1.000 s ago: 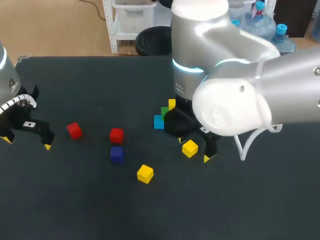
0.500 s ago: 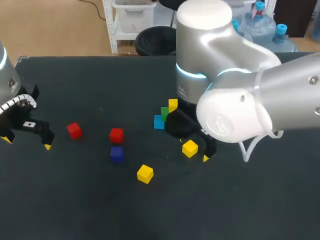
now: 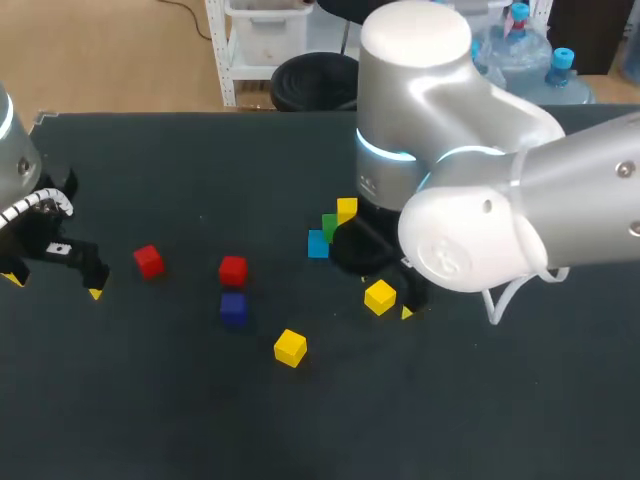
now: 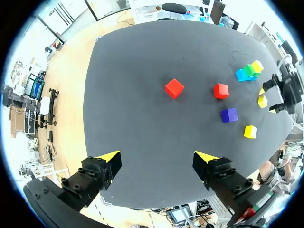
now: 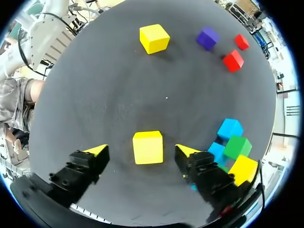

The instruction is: Place the blue cubes, place green cubes on the blue cubes, place the yellow cubes on the green cubes, then place the red cubes on the yellow cubes, and place purple cube on the red cubes.

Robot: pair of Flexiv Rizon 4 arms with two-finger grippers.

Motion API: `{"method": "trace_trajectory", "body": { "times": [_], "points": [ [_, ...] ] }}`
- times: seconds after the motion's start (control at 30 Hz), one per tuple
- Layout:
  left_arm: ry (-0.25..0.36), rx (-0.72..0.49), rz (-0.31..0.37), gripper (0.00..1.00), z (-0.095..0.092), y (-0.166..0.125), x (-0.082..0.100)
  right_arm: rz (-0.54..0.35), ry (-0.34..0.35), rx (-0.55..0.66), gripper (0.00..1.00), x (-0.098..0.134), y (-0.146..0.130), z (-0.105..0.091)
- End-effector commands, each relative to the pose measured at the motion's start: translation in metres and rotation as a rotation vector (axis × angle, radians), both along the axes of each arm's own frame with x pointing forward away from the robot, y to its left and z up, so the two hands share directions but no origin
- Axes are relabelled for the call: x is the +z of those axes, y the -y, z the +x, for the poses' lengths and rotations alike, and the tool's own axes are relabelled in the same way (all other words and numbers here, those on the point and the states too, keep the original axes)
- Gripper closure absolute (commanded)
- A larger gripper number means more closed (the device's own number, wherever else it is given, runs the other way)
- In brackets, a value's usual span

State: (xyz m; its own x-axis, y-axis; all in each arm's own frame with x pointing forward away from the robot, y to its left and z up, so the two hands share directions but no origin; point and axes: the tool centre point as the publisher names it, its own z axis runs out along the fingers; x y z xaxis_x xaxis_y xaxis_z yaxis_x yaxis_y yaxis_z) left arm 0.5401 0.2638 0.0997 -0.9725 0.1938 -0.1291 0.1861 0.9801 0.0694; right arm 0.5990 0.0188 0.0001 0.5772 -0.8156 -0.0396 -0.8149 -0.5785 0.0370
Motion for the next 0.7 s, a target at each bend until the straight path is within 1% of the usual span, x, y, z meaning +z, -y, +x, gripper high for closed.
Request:
{"method": "trace_trajectory", "body": {
  "times": [0.03,0.07,0.1,0.13,0.4,0.47,0.53,0.57,0.6,0.63,0.7],
  "points": [
    [0.0,-0.003,-0.004,0.0,0.0001,-0.0011,-0.0004,0.0,0.0,-0.001,0.44,-0.0016,-0.0013,0.0014],
    [0.0,-0.003,-0.004,0.0,0.0001,-0.0011,-0.0004,0.001,0.0,0.0,0.43,-0.0019,-0.0021,0.0014],
    [0.0,-0.003,-0.004,0.0,0.0001,-0.0011,-0.0004,0.0,-0.001,0.001,0.45,-0.0024,-0.0029,0.0012],
    [0.0,-0.003,-0.004,0.0,0.0001,-0.0011,-0.0004,-0.001,-0.002,0.002,0.5,-0.0029,-0.0037,0.0012],
    [0.0,-0.003,-0.004,0.0,0.0001,-0.0011,-0.0004,-0.005,-0.003,0.002,0.53,-0.0049,-0.0069,-0.0004],
    [0.0,-0.003,-0.004,0.0,0.0001,-0.0011,-0.0004,-0.006,-0.003,0.001,0.57,-0.0056,-0.007,-0.001],
    [0.0,-0.003,-0.004,0.0,0.0001,-0.0011,-0.0004,-0.007,-0.005,-0.002,0.65,-0.0065,-0.0068,-0.0015],
    [0.0,-0.003,-0.004,0.0,0.0001,-0.0011,-0.0004,-0.008,-0.005,-0.003,0.76,-0.0068,-0.0066,-0.0018],
    [0.0,-0.003,-0.004,0.0,0.0001,-0.0011,-0.0004,-0.007,-0.005,-0.006,0.92,-0.007,-0.0064,-0.0021],
    [0.0,-0.003,-0.004,0.0,0.0001,-0.0011,-0.0004,-0.007,-0.005,-0.007,1.0,-0.0071,-0.006,-0.0027],
    [0.0,-0.003,-0.004,0.0,0.0001,-0.0011,-0.0004,-0.008,-0.003,-0.013,1.0,-0.0068,-0.0048,-0.0038]
  ]
}}
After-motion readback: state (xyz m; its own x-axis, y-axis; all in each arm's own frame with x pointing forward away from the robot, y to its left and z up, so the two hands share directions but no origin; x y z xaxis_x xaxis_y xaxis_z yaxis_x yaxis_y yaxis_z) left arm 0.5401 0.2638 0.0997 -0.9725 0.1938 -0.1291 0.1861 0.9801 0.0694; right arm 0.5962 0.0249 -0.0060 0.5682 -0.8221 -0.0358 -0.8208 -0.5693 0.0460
